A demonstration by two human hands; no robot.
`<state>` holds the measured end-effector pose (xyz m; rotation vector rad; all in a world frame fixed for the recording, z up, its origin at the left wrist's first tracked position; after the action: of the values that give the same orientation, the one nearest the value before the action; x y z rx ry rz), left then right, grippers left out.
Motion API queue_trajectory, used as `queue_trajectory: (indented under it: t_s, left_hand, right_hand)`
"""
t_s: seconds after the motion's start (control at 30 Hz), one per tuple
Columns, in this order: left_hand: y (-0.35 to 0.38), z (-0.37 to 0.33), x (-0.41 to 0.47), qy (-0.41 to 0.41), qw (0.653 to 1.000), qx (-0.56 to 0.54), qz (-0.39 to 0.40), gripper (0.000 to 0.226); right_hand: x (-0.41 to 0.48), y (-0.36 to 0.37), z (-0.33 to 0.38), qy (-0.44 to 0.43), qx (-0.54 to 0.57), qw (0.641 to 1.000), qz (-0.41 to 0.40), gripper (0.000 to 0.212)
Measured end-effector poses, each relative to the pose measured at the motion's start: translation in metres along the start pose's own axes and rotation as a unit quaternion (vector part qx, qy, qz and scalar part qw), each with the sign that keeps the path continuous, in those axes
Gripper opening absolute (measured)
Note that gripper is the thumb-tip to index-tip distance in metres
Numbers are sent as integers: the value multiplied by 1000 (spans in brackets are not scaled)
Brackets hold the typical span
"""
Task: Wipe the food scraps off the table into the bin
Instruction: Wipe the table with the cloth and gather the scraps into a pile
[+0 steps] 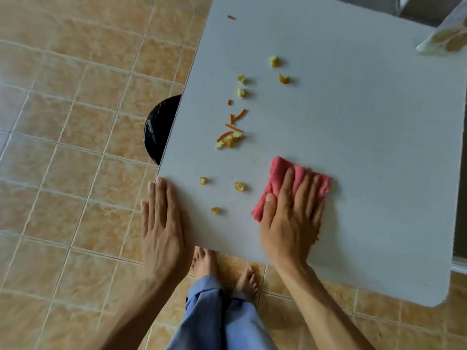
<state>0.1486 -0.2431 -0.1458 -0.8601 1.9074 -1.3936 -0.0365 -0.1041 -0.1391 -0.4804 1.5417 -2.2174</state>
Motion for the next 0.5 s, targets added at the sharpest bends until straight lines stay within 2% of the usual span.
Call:
queue_trajectory:
  t_s: [0.1, 0.17, 0.23, 0.37, 0.43, 0.5]
  left_hand:
    - [5, 0, 0, -2, 1000, 15, -25, 57]
    - [5, -2, 0, -2, 999, 14, -33, 57]
    - [4, -4, 0, 0, 999, 15, -36, 57]
    - [2, -2, 0, 1, 1000, 14, -20, 57]
    - [0, 2, -1, 3, 1000, 9, -9, 56]
    - [-2, 4, 0, 8, 1000, 3, -2, 56]
  right_hand:
    - [33, 9, 20, -191, 16, 977, 95, 63]
    - [60, 9, 14, -226, 16, 968, 111, 60]
    - [85, 7, 0, -183, -6, 981, 70, 58]
    - [65, -3, -28, -11, 19, 999, -33, 55]
    - [14, -11, -26, -6, 33, 999, -36, 54]
    - [-46, -15, -9, -70, 34, 997, 12, 53]
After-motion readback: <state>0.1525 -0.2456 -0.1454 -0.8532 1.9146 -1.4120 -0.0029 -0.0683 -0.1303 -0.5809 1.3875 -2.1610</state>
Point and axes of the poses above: each hand's wrist, its own x-axis towards the middle knuckle, its own y-axis out of the palm, z = x × y, the point moved 5 cm from there along x, towards the middle knuckle, and after that the axes turned 10 degrees about x, right-handed, at the moved point
